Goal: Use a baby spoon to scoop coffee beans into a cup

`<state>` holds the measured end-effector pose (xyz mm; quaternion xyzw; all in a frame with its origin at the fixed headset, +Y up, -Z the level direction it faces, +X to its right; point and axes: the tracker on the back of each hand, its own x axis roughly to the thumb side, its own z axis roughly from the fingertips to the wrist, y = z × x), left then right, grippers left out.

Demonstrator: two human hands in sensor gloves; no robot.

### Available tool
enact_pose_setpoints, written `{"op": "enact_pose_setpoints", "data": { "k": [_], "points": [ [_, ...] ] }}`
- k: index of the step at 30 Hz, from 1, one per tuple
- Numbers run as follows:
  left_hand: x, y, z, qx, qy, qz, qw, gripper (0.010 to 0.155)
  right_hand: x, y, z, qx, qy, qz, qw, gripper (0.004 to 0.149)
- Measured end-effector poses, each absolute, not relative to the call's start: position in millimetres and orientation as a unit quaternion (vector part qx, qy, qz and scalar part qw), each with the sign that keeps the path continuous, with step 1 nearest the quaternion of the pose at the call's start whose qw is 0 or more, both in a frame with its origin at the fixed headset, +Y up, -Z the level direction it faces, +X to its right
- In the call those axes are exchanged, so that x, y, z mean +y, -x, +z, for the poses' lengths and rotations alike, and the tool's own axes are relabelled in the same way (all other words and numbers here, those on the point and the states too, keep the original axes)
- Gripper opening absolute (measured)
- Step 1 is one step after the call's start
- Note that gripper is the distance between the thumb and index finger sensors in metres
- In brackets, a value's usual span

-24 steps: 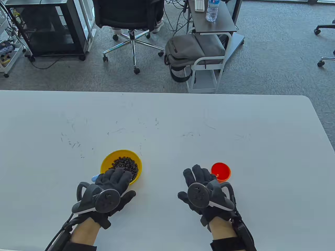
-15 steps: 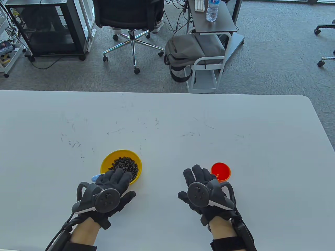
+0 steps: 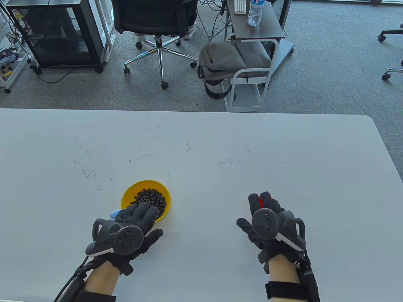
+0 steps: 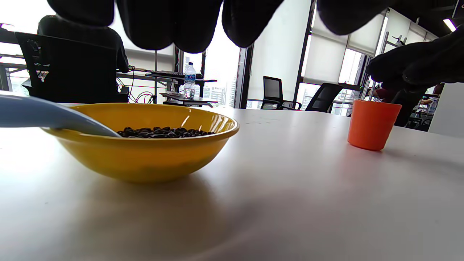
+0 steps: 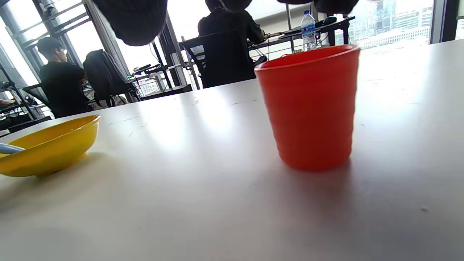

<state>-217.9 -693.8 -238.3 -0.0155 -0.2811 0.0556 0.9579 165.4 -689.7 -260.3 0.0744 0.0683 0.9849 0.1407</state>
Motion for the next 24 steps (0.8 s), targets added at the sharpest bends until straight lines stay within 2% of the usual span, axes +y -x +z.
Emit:
{"op": "enact_pose_setpoints", "data": {
  "k": [9,18,24],
  "points": [
    [-694,220,-239,-0.277,0.021,0.063,0.959,0.070,-708,-189,-268,0.109,0.000,0.980,0.168,0.082],
    [-694,220,-239,-0.278,0.018,0.059,0.959,0.070,-726,-188,-273,0.152,0.020,0.974,0.167,0.079],
    [-694,220,-240,-0.278,0.018,0.059,0.959,0.070,-730,-188,-274,0.148,0.022,0.973,0.174,0.074]
  ]
}}
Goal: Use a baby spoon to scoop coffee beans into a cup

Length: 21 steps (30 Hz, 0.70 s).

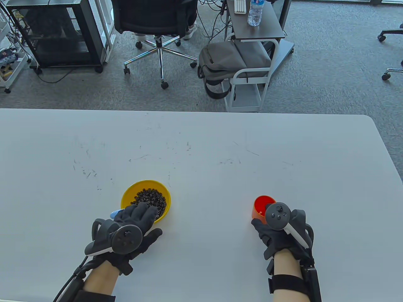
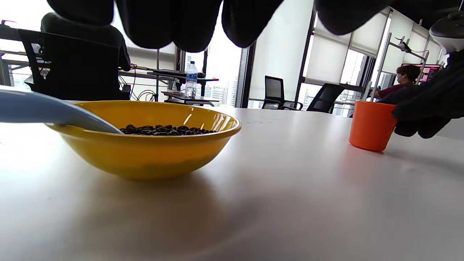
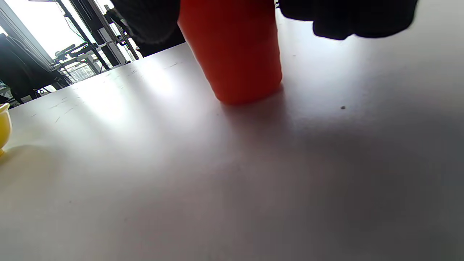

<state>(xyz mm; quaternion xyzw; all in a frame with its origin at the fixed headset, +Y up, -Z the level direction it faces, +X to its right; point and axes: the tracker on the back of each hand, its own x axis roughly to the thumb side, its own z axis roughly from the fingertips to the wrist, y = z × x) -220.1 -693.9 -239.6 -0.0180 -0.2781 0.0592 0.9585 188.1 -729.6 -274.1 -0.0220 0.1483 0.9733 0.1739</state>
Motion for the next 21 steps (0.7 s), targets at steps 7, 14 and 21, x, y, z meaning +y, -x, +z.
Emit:
{"op": "enact_pose_setpoints", "data": {
  "k": [7,14,21],
  "points": [
    [-694,219,-240,-0.276,0.021,0.057,0.959,0.070,-729,-182,-275,0.108,0.010,0.982,0.152,0.062],
    [-694,219,-241,-0.275,0.021,0.060,0.959,0.070,-719,-155,-274,0.070,-0.053,0.988,0.126,0.058],
    [-694,220,-241,-0.273,0.019,0.066,0.959,0.070,-713,-101,-261,0.051,-0.183,0.974,0.123,0.058]
  ]
}}
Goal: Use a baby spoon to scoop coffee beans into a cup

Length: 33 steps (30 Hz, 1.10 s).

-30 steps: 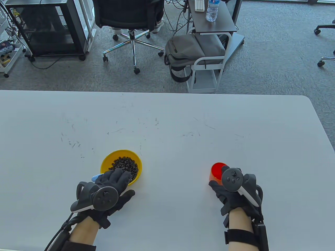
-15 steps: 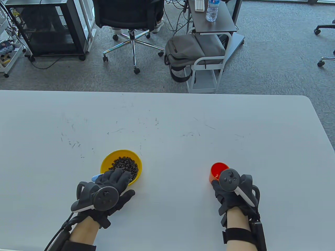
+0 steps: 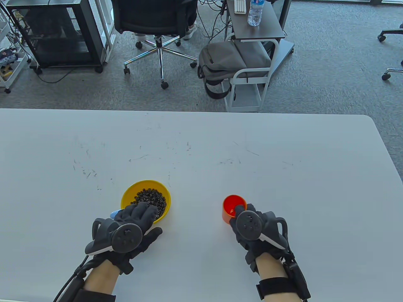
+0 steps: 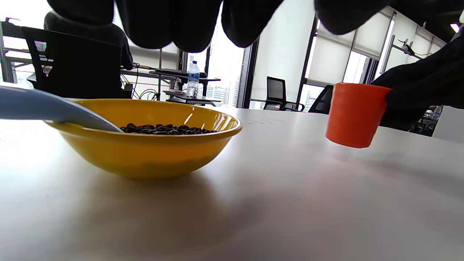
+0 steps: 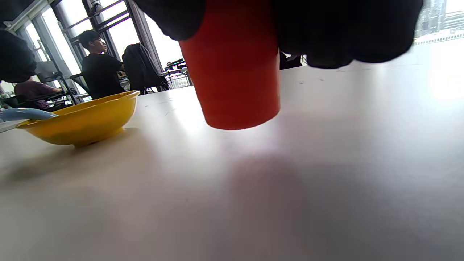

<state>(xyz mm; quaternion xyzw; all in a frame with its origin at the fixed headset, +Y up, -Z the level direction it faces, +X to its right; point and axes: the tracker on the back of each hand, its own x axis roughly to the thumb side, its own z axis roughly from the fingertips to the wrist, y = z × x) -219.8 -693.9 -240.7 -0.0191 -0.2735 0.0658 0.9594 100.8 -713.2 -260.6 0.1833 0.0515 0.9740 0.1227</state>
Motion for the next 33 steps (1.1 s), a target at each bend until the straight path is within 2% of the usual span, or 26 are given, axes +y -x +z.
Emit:
{"op": "enact_pose_setpoints", "data": {
  "k": [5,13,20,23,28,33],
  "points": [
    [-694,221,-241,-0.273,0.020,0.066,0.960,0.070,-710,-57,-246,0.056,-0.271,0.951,0.141,0.058],
    [-694,222,-241,-0.270,0.022,0.072,0.960,0.070,-723,-25,-235,0.086,-0.324,0.937,0.100,0.058],
    [-694,222,-242,-0.270,0.021,0.073,0.960,0.070,-731,-23,-235,0.103,-0.327,0.936,0.076,0.058],
    [-694,222,-242,-0.269,0.021,0.072,0.960,0.070,-728,-26,-235,0.110,-0.329,0.935,0.078,0.064],
    [-694,223,-242,-0.267,0.019,0.077,0.960,0.070,-714,-42,-235,0.080,-0.322,0.938,0.097,0.070],
    [-693,227,-243,-0.261,0.015,0.089,0.961,0.069,-699,-75,-240,0.037,-0.276,0.956,0.093,0.073]
  ]
}}
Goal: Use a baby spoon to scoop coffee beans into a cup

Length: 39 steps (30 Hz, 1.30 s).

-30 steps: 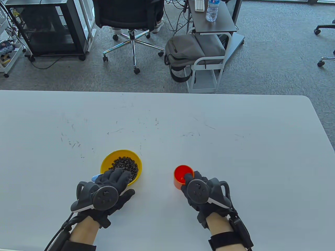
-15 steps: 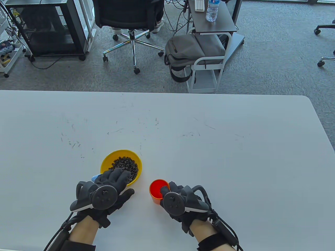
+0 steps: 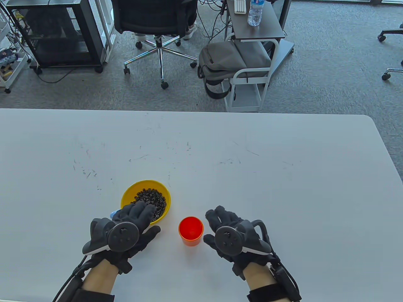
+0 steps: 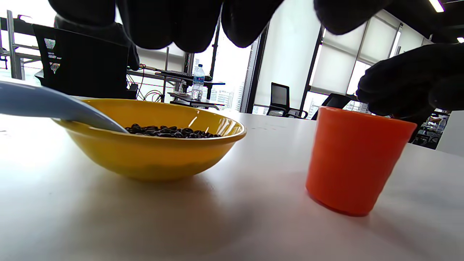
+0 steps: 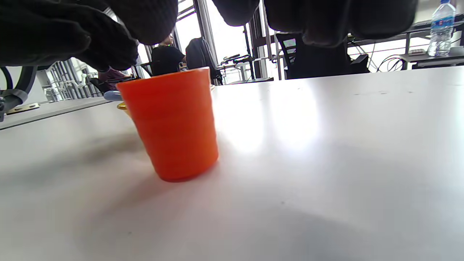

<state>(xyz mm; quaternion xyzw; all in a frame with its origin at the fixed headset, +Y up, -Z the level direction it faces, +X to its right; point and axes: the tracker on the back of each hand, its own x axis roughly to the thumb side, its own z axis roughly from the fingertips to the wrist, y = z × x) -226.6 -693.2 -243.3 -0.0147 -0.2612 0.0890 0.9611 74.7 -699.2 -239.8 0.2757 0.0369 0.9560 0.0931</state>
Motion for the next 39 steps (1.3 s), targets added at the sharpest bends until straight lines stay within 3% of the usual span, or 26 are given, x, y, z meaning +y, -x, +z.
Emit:
{"op": "enact_pose_setpoints", "data": {
  "k": [14,20,23,29,39],
  "points": [
    [-702,247,-252,-0.209,0.022,0.116,0.971,0.070,-697,-138,-259,0.054,-0.143,0.986,0.073,0.076],
    [-714,277,-259,-0.115,0.008,0.167,0.979,0.067,-700,-142,-262,0.066,-0.135,0.985,0.085,0.075],
    [-725,288,-263,-0.074,0.037,0.180,0.980,0.064,-700,-142,-262,0.069,-0.136,0.984,0.096,0.075],
    [-740,290,-267,-0.047,0.086,0.190,0.977,0.060,-701,-143,-263,0.072,-0.141,0.982,0.105,0.075],
    [-742,289,-268,-0.043,0.095,0.189,0.976,0.054,-702,-142,-264,0.083,-0.143,0.979,0.116,0.074]
  ]
}}
